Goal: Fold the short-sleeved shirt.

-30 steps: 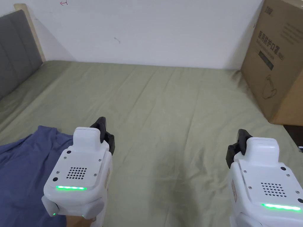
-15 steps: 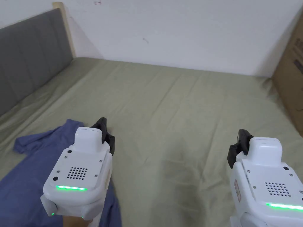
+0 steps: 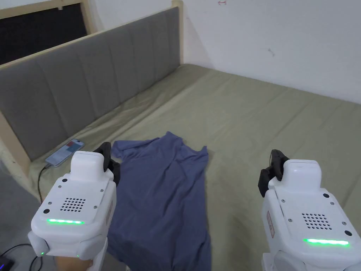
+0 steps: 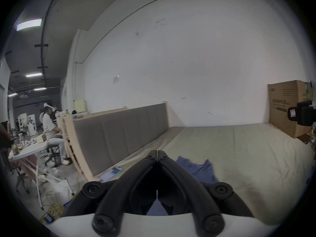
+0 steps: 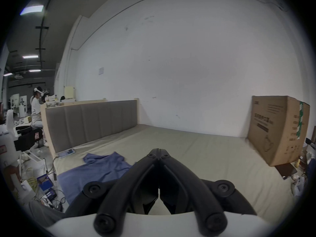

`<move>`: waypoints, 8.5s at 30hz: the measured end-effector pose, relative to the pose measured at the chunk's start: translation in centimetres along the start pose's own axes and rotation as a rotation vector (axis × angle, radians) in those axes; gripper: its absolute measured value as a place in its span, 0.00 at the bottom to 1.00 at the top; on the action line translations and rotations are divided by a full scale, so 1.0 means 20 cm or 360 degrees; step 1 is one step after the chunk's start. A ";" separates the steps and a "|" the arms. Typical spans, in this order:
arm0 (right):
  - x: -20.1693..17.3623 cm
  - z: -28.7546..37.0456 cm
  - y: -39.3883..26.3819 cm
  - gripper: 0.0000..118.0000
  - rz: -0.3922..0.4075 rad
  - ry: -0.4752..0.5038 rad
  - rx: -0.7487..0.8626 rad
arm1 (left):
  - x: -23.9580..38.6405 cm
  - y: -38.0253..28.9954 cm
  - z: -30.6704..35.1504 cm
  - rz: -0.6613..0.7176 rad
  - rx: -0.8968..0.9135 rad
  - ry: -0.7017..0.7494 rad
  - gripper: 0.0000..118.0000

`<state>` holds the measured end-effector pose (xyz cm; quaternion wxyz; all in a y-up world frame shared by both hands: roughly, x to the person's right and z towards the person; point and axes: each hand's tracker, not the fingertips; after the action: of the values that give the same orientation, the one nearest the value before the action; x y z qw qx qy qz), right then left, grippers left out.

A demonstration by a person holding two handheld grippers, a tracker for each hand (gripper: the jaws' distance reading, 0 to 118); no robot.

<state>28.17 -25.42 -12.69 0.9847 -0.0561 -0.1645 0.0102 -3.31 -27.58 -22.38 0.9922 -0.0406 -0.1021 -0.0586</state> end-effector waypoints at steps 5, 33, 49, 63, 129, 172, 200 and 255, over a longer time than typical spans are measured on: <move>-0.13 -0.04 0.00 0.00 0.0000 0.0090 -0.0004 | -0.16 -0.06 0.04 0.0001 -0.0060 0.0106 0.00; 0.12 -0.22 -0.14 0.00 0.0110 -0.0110 -0.0187 | 0.19 -0.41 -0.90 0.0103 -0.1082 -0.0308 0.91; 0.42 -0.21 -0.28 0.00 0.0134 -0.0264 -0.0365 | 0.53 -0.69 -1.14 -0.0144 -0.1328 -0.0320 0.01; 0.65 0.08 -0.19 0.00 0.0000 -0.0372 -0.0251 | 0.53 0.05 -0.77 0.0224 -0.0966 -0.0764 0.01; 1.17 0.74 0.07 0.00 -0.0049 -0.0911 -0.0001 | 1.41 0.48 -0.14 0.0018 0.0016 -0.1102 0.95; 1.26 0.67 -0.23 0.00 -0.0108 -0.0878 -0.0252 | 1.62 -0.65 -0.29 -0.0223 -0.1559 -0.0850 0.41; 1.62 -0.09 -1.04 0.04 -0.0549 -0.0530 -0.1382 | 1.47 -0.32 -0.30 0.0090 -0.1333 -0.1184 0.03; 2.01 -0.72 0.40 0.04 -0.0158 -0.0812 -0.0433 | 1.45 0.96 -1.93 -0.0020 -0.0593 -0.0638 0.03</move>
<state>70.87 -17.37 -14.09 0.8942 -0.1751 -0.4093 -0.0465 34.99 -15.35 -55.30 0.9273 -0.2325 -0.2842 -0.0732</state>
